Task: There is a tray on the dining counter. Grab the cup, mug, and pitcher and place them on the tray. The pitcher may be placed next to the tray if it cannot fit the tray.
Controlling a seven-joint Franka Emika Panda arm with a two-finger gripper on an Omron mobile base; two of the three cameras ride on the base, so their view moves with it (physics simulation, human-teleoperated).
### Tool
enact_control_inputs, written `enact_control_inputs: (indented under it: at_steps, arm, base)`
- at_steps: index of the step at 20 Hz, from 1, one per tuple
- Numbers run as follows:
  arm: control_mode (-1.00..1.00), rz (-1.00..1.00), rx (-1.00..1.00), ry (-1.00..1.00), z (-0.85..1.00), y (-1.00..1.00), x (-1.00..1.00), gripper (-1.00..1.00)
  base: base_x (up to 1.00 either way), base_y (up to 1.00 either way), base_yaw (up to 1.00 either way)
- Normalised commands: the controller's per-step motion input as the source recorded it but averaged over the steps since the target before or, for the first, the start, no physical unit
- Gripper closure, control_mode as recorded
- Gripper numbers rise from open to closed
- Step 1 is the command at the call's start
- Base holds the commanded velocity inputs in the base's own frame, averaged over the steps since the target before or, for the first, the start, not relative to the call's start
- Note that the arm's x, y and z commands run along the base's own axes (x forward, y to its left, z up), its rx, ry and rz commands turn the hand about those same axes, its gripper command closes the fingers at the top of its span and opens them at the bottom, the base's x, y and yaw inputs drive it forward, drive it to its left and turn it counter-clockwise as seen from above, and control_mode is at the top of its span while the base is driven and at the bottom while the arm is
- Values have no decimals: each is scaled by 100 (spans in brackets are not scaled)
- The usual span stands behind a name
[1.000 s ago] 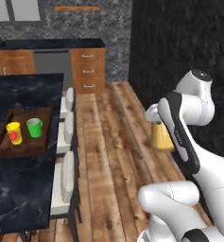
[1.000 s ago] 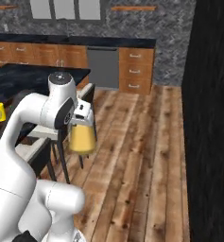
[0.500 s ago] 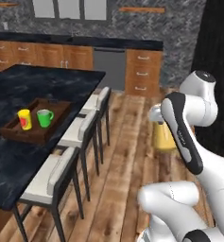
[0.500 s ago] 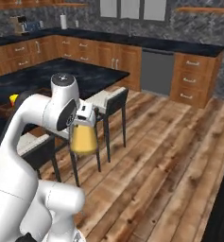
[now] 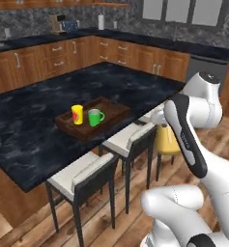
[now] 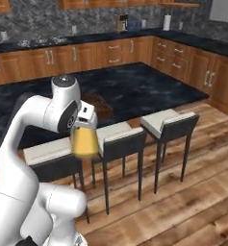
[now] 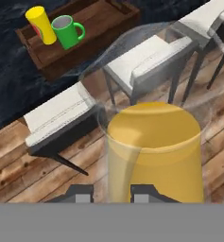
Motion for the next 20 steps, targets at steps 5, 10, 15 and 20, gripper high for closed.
enact_control_inputs:
  at_steps: [5,10,15,20]
  arm:
    - [100,0,0,0,0,0,0,100]
    - [100,0,0,0,0,0,0,100]
    - [100,0,0,0,0,0,0,100]
    - [100,0,0,0,0,0,0,100]
  base:
    - [38,-75,67]
    - [18,-86,64]
    - [12,-92,61]
    - [18,-84,52]
